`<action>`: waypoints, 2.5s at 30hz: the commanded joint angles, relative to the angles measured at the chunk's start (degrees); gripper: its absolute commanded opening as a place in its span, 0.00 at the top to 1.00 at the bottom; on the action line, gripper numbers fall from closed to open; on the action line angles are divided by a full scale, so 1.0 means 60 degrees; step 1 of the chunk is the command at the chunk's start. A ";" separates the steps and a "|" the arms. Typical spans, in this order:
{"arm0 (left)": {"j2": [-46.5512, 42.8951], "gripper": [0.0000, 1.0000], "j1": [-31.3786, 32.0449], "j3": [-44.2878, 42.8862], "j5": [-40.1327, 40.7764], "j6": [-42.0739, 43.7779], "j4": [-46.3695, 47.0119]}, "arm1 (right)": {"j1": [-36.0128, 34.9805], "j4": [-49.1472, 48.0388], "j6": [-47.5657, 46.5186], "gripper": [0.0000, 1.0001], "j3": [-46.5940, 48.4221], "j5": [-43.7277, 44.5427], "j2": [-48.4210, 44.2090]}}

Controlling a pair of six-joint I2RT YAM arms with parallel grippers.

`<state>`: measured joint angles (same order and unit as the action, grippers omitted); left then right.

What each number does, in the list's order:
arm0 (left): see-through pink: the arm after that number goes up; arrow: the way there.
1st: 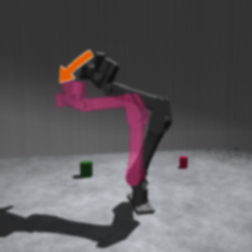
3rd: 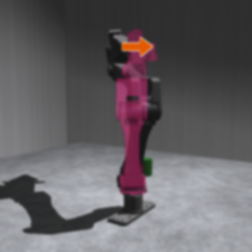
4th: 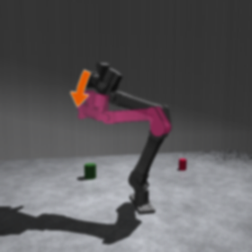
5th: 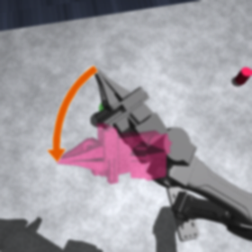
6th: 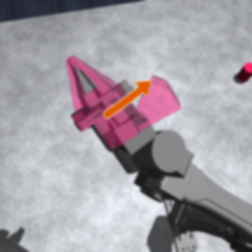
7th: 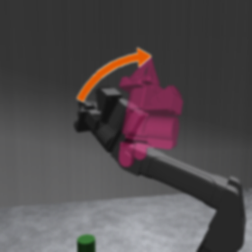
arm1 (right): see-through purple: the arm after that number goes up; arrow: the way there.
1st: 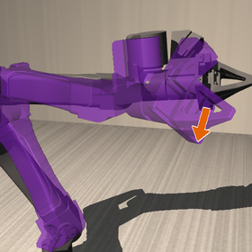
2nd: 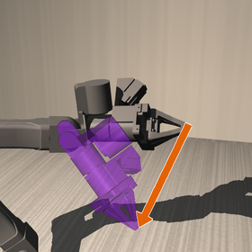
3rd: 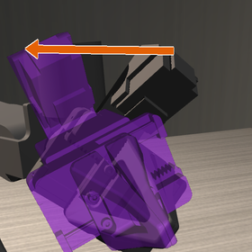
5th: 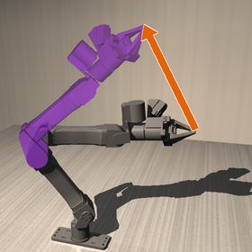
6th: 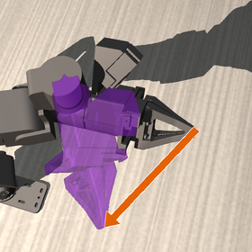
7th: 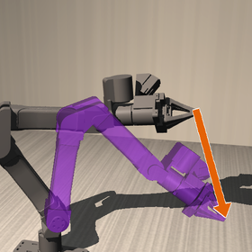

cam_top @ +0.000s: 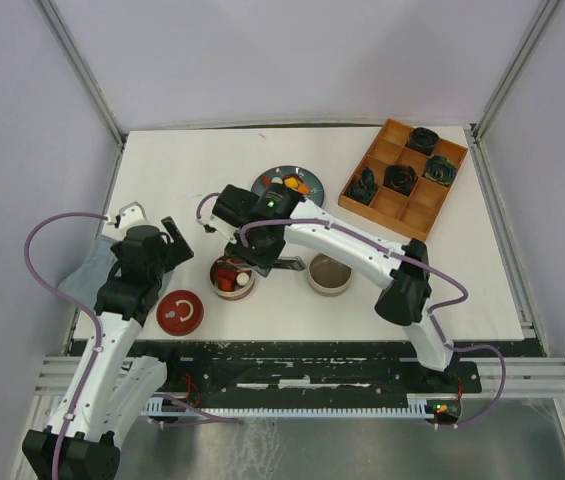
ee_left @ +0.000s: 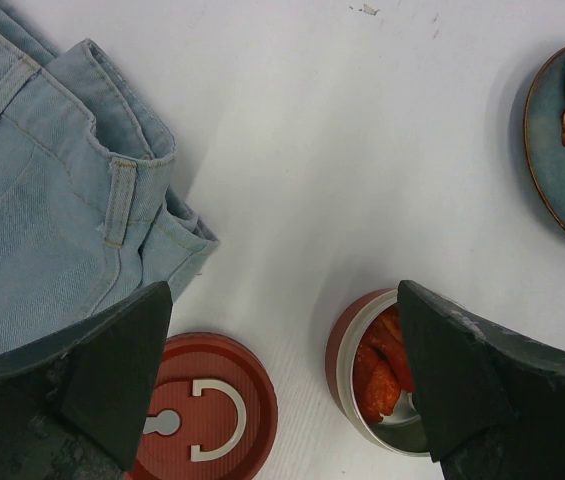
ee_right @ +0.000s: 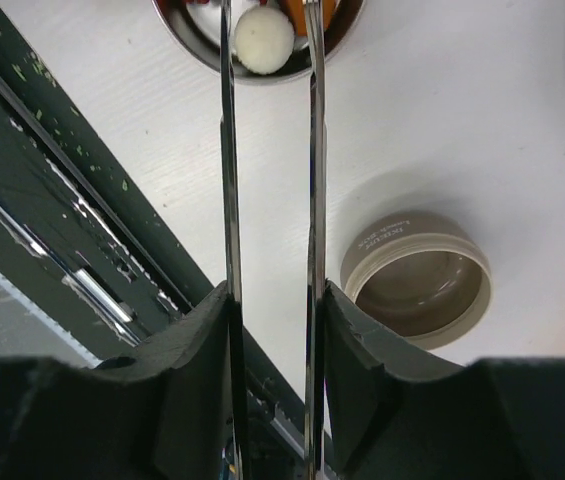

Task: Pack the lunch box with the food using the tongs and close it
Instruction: Place the fake food in the packing box, then pick up the fake food from the plate.

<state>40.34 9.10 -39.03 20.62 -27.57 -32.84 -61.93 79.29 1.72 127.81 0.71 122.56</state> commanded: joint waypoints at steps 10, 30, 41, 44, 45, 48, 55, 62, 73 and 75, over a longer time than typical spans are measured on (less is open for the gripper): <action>-0.0269 0.00 -0.0031 -0.0044 0.0138 0.0025 0.0379 | 0.1658 -0.2133 0.1632 0.53 -0.1693 0.1590 -0.2726; -0.0239 0.00 -0.0037 -0.0044 0.0121 0.0041 0.0376 | 0.3861 -0.2564 0.2189 0.50 -0.2923 0.1566 -0.2427; -0.0199 0.00 -0.0033 -0.0046 0.0095 0.0040 0.0391 | 0.4156 -0.2580 0.2023 0.49 -0.2348 0.1235 -0.1494; -0.0217 0.00 -0.0037 -0.0044 0.0121 0.0047 0.0376 | 0.4156 -0.2486 0.1946 0.49 -0.2131 0.1055 -0.1136; -0.0226 0.00 -0.0032 -0.0044 0.0130 0.0041 0.0376 | 0.4155 -0.2442 0.1921 0.48 -0.2054 0.1002 -0.1024; -0.0224 0.00 -0.0035 -0.0041 0.0123 0.0042 0.0377 | 0.4158 -0.2422 0.1861 0.48 -0.1849 0.0926 -0.0735; -0.0216 0.00 -0.0029 -0.0044 0.0130 0.0040 0.0379 | 0.4155 -0.2239 0.1810 0.46 -0.1073 0.0858 -0.0082; -0.0200 0.00 -0.0027 -0.0044 0.0115 0.0047 0.0387 | 0.4156 -0.2136 0.1724 0.45 -0.0857 0.1126 0.0338; -0.0148 0.00 -0.0031 -0.0044 0.0106 0.0040 0.0379 | 0.4155 -0.2631 0.1750 0.57 -0.1362 0.1303 -0.0043; -0.0142 0.00 -0.0037 -0.0044 0.0106 0.0039 0.0376 | 0.4155 -0.2543 0.1757 0.58 -0.1409 0.1275 -0.0117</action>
<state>39.40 9.10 -39.03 20.71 -27.57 -32.84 -36.97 65.60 12.14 119.70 7.46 124.60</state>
